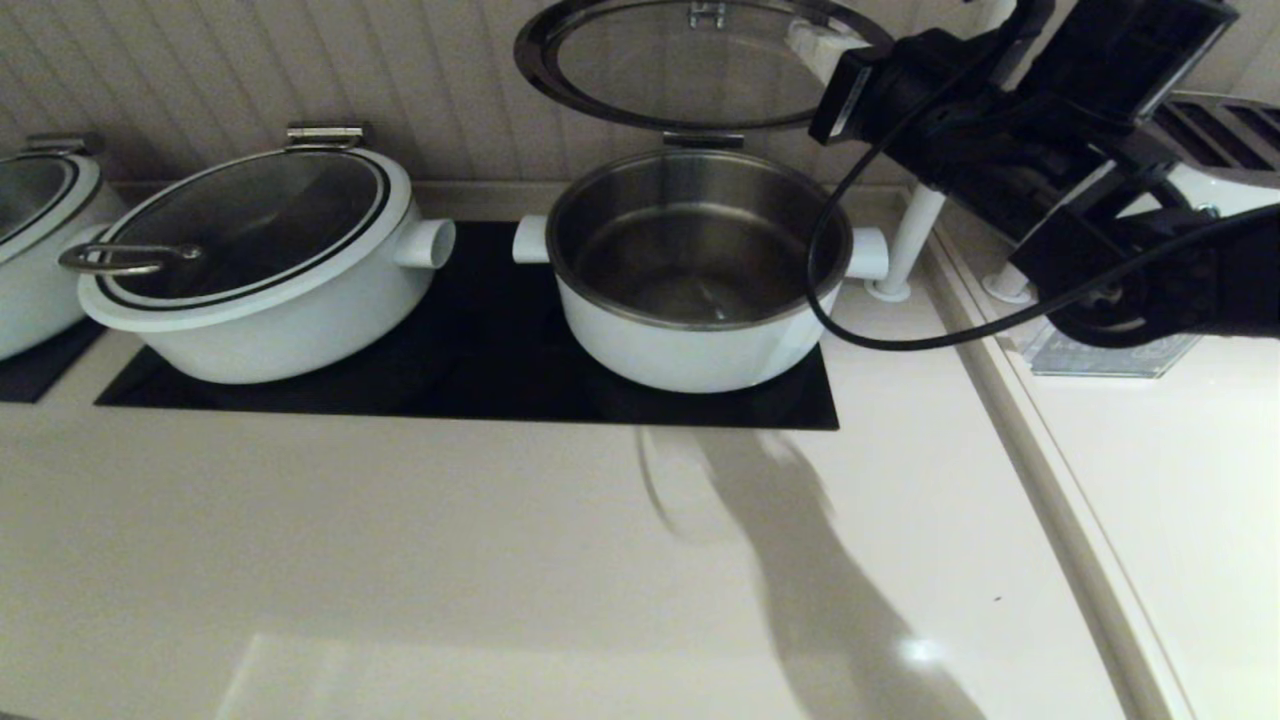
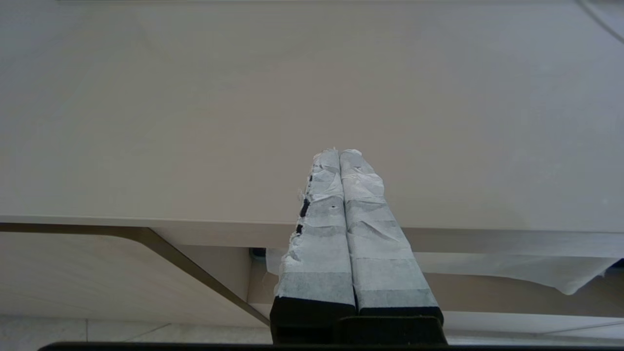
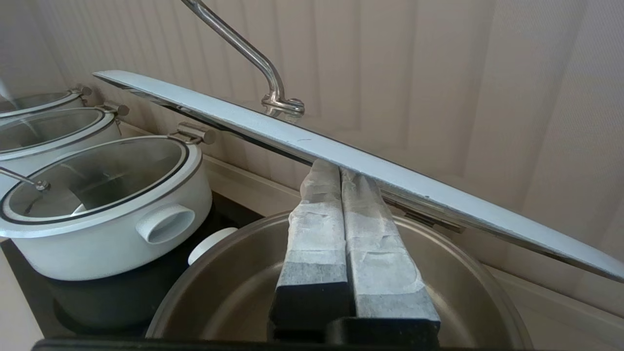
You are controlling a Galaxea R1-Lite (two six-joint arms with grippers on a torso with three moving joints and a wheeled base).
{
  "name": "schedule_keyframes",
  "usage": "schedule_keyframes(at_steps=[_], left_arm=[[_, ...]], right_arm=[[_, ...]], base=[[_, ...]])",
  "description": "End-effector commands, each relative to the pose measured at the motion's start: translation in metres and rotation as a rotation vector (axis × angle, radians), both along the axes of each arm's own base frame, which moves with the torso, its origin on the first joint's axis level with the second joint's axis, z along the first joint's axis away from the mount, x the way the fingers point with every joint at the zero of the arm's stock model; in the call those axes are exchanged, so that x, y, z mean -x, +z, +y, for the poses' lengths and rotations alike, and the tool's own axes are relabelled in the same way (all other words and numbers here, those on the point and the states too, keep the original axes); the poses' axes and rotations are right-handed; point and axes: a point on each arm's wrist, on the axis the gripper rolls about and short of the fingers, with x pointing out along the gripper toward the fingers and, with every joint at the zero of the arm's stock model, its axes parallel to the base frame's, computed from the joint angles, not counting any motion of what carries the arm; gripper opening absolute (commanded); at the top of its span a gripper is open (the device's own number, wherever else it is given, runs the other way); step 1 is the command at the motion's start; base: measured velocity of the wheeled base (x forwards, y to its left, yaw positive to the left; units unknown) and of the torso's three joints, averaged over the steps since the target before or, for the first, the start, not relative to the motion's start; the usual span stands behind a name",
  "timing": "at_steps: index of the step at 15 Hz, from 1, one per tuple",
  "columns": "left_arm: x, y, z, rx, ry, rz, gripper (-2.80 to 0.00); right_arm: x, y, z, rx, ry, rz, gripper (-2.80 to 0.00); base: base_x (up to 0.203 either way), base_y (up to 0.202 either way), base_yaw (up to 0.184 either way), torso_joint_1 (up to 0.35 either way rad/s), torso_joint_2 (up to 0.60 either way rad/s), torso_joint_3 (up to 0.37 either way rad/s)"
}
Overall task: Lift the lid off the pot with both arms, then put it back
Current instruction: Open the pot lid completely
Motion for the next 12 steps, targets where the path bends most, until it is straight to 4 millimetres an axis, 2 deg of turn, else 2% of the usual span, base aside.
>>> schedule_keyframes(at_steps=[1, 12], left_arm=[[0.0001, 0.0, 0.0, 0.001, 0.0, -0.001, -2.8], [0.0001, 0.0, 0.0, -0.001, 0.0, -0.001, -2.8]], right_arm=[[-0.0006, -0.0001, 0.0005, -0.001, 0.002, -0.005, -2.8], [0.0007, -0.0043, -0.0008, 0.009, -0.002, 0.014, -2.8]], base=[[0.0, 0.0, 0.0, 0.0, 0.0, 0.0], [0.0, 0.0, 0.0, 0.0, 0.0, 0.0]])
